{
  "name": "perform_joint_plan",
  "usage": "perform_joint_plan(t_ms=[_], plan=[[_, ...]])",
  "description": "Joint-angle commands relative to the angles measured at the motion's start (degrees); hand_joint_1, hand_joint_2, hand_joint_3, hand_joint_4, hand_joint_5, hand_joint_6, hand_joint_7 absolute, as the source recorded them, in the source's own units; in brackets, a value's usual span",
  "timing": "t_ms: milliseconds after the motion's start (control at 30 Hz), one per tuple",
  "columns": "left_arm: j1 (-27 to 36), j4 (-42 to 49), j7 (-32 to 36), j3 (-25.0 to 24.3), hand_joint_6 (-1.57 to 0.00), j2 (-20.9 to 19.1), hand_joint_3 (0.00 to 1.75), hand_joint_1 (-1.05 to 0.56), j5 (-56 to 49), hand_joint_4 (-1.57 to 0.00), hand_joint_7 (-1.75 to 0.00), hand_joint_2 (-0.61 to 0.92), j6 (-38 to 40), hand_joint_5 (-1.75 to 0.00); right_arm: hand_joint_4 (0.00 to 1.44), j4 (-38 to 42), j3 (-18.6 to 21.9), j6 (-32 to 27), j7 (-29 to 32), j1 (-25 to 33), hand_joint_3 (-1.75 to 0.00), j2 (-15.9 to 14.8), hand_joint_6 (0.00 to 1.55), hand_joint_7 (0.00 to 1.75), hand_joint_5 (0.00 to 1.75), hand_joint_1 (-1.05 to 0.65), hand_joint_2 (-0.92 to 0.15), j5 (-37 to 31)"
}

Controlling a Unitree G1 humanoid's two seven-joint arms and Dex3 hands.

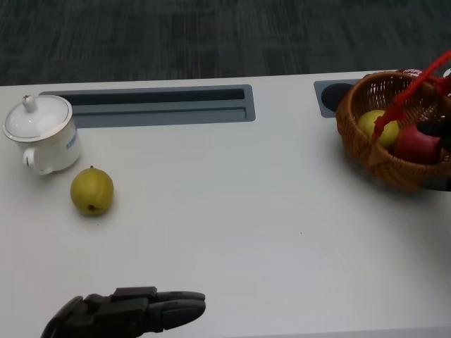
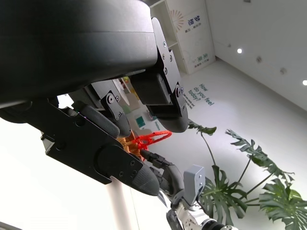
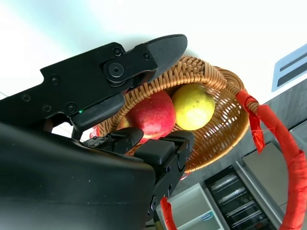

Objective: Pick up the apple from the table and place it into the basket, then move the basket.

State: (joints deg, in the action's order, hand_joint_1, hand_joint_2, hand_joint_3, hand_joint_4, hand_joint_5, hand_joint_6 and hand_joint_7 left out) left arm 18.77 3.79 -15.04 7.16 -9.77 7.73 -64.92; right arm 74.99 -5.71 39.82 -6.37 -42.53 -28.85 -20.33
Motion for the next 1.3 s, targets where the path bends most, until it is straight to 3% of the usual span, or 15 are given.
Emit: perform_joint_plan(t_ms=[33,333,633,1033,1300], plan=[[0.3,0.1,0.0,-0.2,-0.98,-0.2,0.00,-0.49,-0.3,-1.06,0.00,0.71,-0.1,-0.01,0.68,-1.4,0.2,3.9,-3.0,0.6,0.00,-0.2,0.63,0.03,0.04,-0.69,-0.79,1.5],[-0.9,1.0,-0.3,0.1,-0.98,-0.5,0.01,-0.47,0.4,-1.06,0.00,0.74,-0.5,0.00,0.83,-4.8,3.6,16.3,-17.1,4.2,-0.01,3.2,0.75,0.04,0.05,-0.62,-0.80,11.3],[-0.6,-0.1,-0.3,0.1,-0.98,-0.7,0.00,-0.47,-0.3,-1.06,0.00,0.74,1.5,0.00,0.97,-11.4,7.2,15.5,-35.5,6.9,-0.01,7.1,0.91,0.04,0.04,-0.59,-0.86,24.7],[-0.8,-0.2,-0.2,0.3,-0.97,-0.5,0.00,-0.44,0.2,-1.06,0.00,0.73,1.5,0.00,0.99,-23.5,6.6,15.0,-47.1,11.9,0.00,11.7,0.91,0.00,0.01,-0.62,-0.84,33.9],[-0.5,-0.7,1.3,-3.2,-0.89,0.5,0.00,-0.49,-2.1,-0.98,0.00,0.74,1.5,0.00,0.91,-27.2,5.3,14.9,-49.6,15.9,0.00,17.1,0.82,0.00,0.00,-0.60,-0.81,35.8]])
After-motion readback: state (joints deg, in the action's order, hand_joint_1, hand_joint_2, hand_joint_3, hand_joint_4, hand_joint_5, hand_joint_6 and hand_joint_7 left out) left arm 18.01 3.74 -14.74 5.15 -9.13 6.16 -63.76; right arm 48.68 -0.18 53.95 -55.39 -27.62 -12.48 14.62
